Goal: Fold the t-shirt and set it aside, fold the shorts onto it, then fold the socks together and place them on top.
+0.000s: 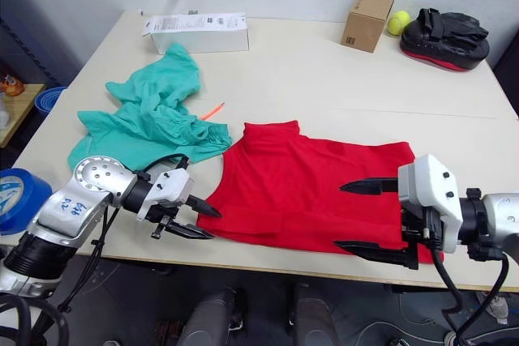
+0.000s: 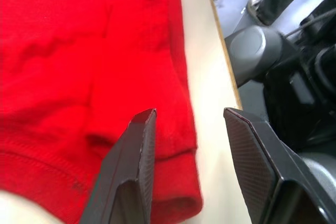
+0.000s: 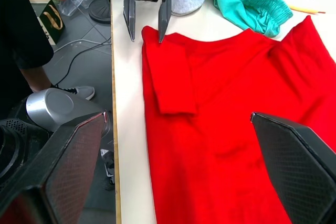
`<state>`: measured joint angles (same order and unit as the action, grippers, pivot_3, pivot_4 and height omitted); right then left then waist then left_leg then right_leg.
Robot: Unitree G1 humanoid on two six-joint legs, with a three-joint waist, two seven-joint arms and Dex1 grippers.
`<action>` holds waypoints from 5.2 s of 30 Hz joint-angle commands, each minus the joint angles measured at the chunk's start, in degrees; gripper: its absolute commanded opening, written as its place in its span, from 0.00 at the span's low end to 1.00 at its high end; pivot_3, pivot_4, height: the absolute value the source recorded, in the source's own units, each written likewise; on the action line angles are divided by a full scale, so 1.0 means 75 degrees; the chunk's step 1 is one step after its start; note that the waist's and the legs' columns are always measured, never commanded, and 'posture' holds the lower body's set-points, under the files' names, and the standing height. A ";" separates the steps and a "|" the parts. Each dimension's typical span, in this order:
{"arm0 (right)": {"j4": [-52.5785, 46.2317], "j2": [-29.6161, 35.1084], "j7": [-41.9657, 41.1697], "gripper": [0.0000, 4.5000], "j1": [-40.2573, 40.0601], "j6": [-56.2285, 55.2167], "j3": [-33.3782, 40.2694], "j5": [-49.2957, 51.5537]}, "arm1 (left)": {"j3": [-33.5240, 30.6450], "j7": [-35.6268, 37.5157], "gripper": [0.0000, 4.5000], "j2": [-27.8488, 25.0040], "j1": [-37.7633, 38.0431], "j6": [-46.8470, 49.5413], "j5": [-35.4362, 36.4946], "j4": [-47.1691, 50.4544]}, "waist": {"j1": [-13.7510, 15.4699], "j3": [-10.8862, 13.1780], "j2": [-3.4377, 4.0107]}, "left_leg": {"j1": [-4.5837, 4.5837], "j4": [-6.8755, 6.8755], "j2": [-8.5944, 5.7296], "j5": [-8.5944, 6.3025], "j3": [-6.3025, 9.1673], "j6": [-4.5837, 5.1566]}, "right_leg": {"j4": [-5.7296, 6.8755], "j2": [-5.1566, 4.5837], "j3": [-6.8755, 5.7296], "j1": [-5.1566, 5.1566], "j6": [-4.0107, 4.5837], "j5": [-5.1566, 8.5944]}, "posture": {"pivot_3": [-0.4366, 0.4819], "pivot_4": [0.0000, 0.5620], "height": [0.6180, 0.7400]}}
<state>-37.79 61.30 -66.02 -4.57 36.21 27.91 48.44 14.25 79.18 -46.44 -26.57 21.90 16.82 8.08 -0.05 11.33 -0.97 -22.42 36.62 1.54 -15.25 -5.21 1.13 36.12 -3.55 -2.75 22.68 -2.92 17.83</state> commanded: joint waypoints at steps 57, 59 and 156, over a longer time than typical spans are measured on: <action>-0.0219 -0.0081 0.0304 1.00 0.0090 0.0154 -0.0072 0.0398 | 0.0279 0.0330 0.64 0.0565 -0.0498 -0.2169 -0.0987 -0.0691 | 0.0001 0.0002 -0.0005 | 0.0001 -0.0016 -0.0002 0.0007 -0.0003 0.0006 | -0.0013 0.0002 -0.0004 -0.0003 -0.0011 -0.0011 | 0.48 0.27 1.00; -0.0218 -0.0078 0.0309 1.00 0.0085 0.0155 -0.0063 0.0395 | 0.0300 0.0383 0.64 0.0536 -0.0451 -0.2162 -0.0967 -0.0614 | 0.0002 0.0002 -0.0005 | 0.0001 -0.0016 -0.0003 0.0007 -0.0003 0.0007 | -0.0012 0.0002 -0.0004 -0.0003 -0.0012 -0.0011 | 0.48 0.27 1.00; 0.3714 -0.2352 0.3033 0.00 -0.2104 -0.2142 0.0270 -0.3501 | 0.0628 -0.2179 0.01 0.1194 0.0331 -0.0062 -0.1625 -0.0451 | 0.0001 -0.0067 -0.0005 | 0.0014 0.0030 0.0004 -0.0020 -0.0001 -0.0025 | -0.0007 -0.0001 0.0004 -0.0029 0.0028 -0.0003 | 0.48 0.27 1.00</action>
<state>-12.07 42.59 -42.99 -20.53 20.55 26.24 21.47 18.55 63.23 -37.21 -24.79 20.68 5.43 5.18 -0.04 10.83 -1.01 -22.31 36.84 1.56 -15.39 -5.22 0.95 36.07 -3.56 -2.72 22.47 -2.73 17.81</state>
